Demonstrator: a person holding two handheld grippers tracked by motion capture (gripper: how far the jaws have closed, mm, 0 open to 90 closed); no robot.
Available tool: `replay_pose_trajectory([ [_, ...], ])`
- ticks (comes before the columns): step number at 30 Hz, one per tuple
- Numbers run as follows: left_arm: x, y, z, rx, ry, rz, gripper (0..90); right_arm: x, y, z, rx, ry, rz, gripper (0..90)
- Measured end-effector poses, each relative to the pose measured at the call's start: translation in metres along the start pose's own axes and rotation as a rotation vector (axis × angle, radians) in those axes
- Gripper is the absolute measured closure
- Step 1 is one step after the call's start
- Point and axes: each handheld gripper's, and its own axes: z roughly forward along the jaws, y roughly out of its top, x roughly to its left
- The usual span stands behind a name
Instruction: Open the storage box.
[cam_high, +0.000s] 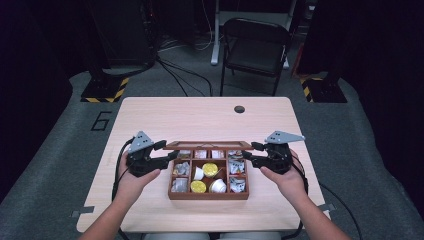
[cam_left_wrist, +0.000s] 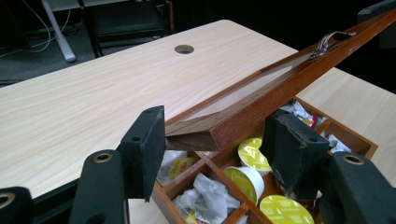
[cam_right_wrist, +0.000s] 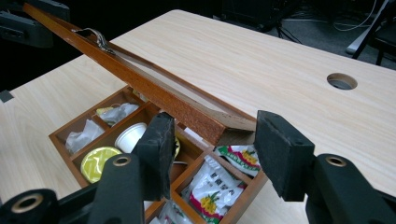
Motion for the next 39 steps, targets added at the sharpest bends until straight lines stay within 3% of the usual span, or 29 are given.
replay_pose_trajectory([
  [9, 0.01, 0.014, 0.006, -0.027, 0.006, -0.015, 40.9, -0.011, 0.015, 0.006, -0.014, -0.015, 0.016, 47.5],
  [18, 0.016, 0.023, 0.017, -0.038, 0.01, -0.021, 39.6, -0.021, 0.019, 0.016, -0.027, -0.04, 0.044, 47.5],
  [27, 0.021, 0.024, 0.028, -0.052, 0.01, -0.042, 39.6, -0.025, 0.023, 0.027, -0.023, -0.053, 0.035, 47.7],
  [39, 0.032, 0.02, 0.038, -0.054, 0.025, -0.08, 38.9, -0.029, 0.029, 0.034, -0.042, -0.059, 0.057, 47.8],
])
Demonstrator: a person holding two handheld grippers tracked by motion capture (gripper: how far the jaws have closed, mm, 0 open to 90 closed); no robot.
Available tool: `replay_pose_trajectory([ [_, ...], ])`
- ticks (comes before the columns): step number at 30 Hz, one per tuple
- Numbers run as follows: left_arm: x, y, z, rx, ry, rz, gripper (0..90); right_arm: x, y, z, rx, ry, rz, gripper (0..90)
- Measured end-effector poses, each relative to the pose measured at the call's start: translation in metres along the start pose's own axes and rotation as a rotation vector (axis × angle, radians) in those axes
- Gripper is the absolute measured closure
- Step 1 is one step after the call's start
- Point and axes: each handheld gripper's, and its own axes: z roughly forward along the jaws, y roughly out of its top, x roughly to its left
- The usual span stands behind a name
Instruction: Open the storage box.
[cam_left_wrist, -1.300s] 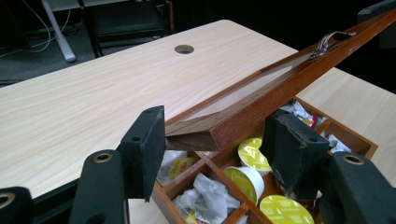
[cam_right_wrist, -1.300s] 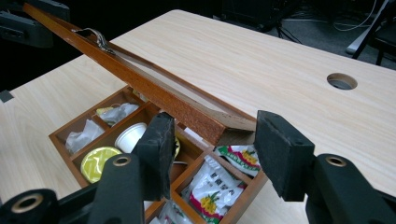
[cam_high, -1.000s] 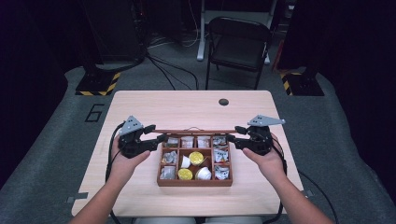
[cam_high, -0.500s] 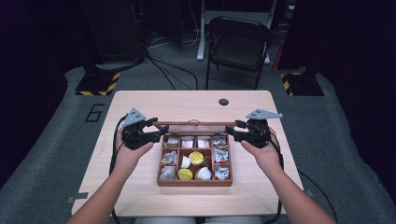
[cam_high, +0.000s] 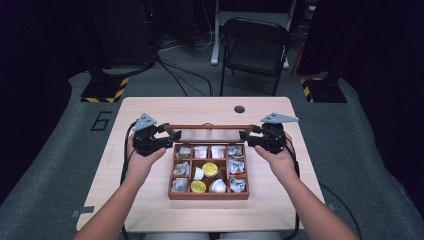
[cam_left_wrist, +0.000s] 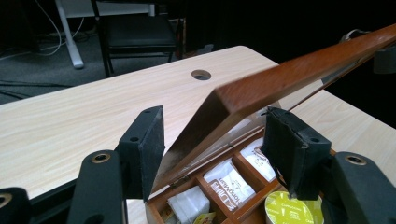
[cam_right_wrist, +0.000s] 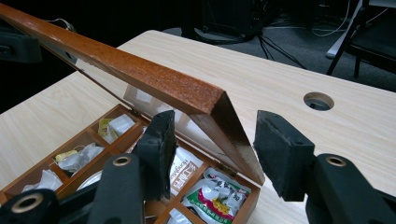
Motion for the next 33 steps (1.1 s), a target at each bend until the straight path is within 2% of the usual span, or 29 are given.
replay_pose_trajectory([
  [8, 0.004, -0.007, 0.011, -0.016, 0.005, -0.017, 39.1, -0.002, 0.003, 0.003, -0.006, -0.008, 0.003, 47.8],
  [13, 0.006, -0.009, 0.016, -0.015, 0.014, -0.006, 39.2, -0.003, 0.005, 0.005, -0.012, -0.013, 0.004, 47.8],
  [20, 0.008, -0.01, 0.022, -0.023, 0.021, -0.016, 39.1, -0.005, 0.005, 0.01, -0.011, -0.021, 0.007, 47.3],
  [33, 0.011, -0.012, 0.033, -0.018, 0.036, -0.03, 38.9, -0.015, -0.011, 0.025, 0.008, -0.035, 0.039, 44.1],
])
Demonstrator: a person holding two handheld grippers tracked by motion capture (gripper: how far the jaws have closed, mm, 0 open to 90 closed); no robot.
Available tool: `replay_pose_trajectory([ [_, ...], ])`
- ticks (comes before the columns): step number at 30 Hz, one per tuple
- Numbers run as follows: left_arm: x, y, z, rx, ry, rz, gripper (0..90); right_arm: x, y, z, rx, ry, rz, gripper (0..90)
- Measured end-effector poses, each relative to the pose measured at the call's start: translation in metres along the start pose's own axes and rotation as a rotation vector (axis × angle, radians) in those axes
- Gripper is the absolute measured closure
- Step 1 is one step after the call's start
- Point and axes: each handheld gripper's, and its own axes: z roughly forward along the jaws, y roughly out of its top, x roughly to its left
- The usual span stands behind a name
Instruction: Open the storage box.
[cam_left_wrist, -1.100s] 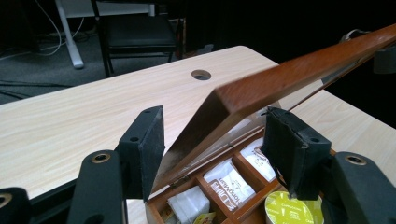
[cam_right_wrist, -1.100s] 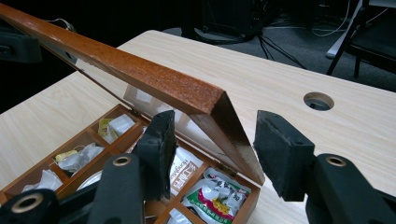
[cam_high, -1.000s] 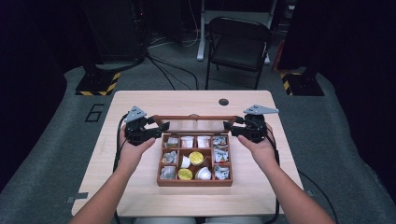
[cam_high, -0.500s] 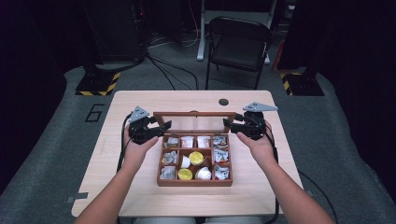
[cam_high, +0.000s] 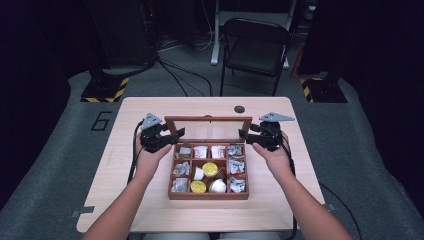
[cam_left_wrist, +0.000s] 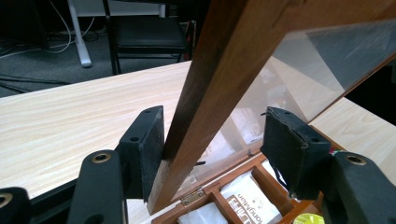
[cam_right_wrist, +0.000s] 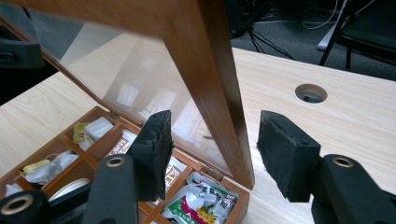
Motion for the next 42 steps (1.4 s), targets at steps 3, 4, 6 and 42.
replay_pose_trajectory([
  [3, 0.001, -0.001, 0.003, 0.003, 0.005, -0.002, 38.8, -0.001, -0.004, 0.006, 0.017, -0.003, -0.008, 43.4],
  [4, 0.001, -0.001, 0.004, 0.005, 0.005, -0.006, 38.8, -0.001, -0.005, 0.008, 0.023, -0.006, -0.007, 43.4],
  [6, 0.002, -0.002, 0.006, 0.004, 0.006, -0.011, 38.8, -0.001, -0.005, 0.011, 0.021, -0.006, -0.014, 43.4],
  [42, 0.014, -0.023, 0.031, -0.003, 0.0, -0.09, 36.4, -0.01, -0.033, 0.051, 0.018, -0.048, 0.044, 43.5],
])
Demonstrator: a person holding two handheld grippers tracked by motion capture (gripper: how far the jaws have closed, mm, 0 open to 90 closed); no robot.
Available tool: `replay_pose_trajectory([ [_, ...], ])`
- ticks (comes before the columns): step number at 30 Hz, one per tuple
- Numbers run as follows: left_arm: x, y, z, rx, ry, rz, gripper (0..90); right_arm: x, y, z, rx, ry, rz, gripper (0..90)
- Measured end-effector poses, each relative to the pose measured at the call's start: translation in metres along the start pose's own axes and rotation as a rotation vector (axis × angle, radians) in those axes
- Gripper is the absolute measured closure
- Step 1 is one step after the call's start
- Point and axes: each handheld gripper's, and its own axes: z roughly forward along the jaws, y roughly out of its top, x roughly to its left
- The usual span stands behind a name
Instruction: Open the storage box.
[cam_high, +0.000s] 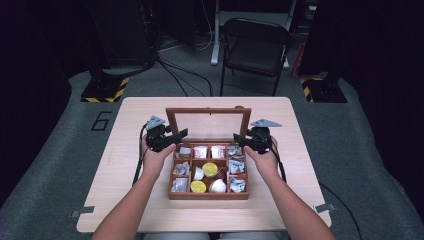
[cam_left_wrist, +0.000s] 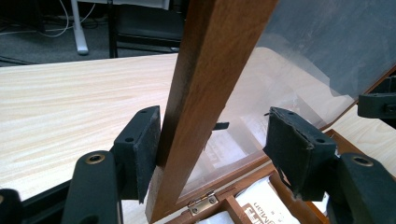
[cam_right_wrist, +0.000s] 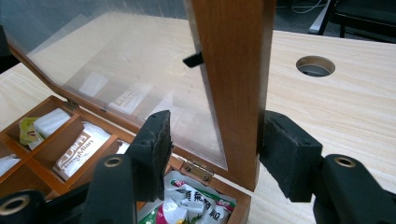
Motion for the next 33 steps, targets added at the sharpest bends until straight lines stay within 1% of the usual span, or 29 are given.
replay_pose_trajectory([
  [1, 0.0, 0.0, 0.002, -0.004, 0.008, 0.013, 36.5, 0.0, 0.0, 0.001, 0.001, -0.001, 0.001, 43.5],
  [2, 0.0, -0.001, 0.002, 0.021, 0.012, 0.036, 36.5, 0.0, -0.001, 0.001, 0.002, -0.002, 0.003, 43.6],
  [3, 0.001, -0.002, 0.003, 0.03, 0.013, 0.045, 36.6, 0.0, -0.001, 0.002, 0.004, -0.002, 0.004, 43.6],
  [5, 0.0, -0.003, 0.005, 0.046, 0.016, 0.05, 36.5, -0.001, -0.002, 0.004, 0.008, -0.002, -0.001, 43.6],
  [7, -0.001, -0.004, 0.006, 0.05, 0.025, 0.051, 36.4, -0.001, -0.003, 0.005, 0.014, -0.004, 0.002, 43.5],
  [10, 0.0, -0.004, 0.007, 0.05, 0.022, 0.048, 36.5, -0.001, -0.003, 0.006, 0.016, -0.007, 0.003, 43.5],
  [12, 0.001, -0.005, 0.008, 0.055, 0.024, 0.038, 36.5, -0.001, -0.003, 0.007, 0.018, -0.009, 0.001, 43.6],
  [16, 0.003, -0.007, 0.012, 0.071, 0.025, 0.033, 36.8, 0.0, -0.004, 0.009, 0.026, -0.016, -0.004, 43.8],
  [18, 0.003, -0.009, 0.014, 0.071, 0.026, 0.016, 37.3, -0.001, -0.004, 0.01, 0.023, -0.017, -0.014, 44.0],
  [25, 0.007, -0.013, 0.021, 0.079, 0.028, -0.001, 37.5, -0.005, -0.006, 0.016, 0.021, -0.005, 0.011, 44.3],
  [26, 0.007, -0.013, 0.022, 0.088, 0.027, -0.002, 37.4, -0.006, -0.006, 0.016, 0.017, -0.007, 0.005, 44.3],
  [30, 0.011, -0.017, 0.027, 0.106, 0.02, -0.015, 37.3, -0.007, -0.007, 0.019, 0.014, -0.01, 0.009, 44.5],
  [33, 0.01, -0.018, 0.029, 0.103, 0.032, -0.014, 37.7, -0.007, -0.007, 0.021, 0.011, -0.019, 0.019, 45.2],
])
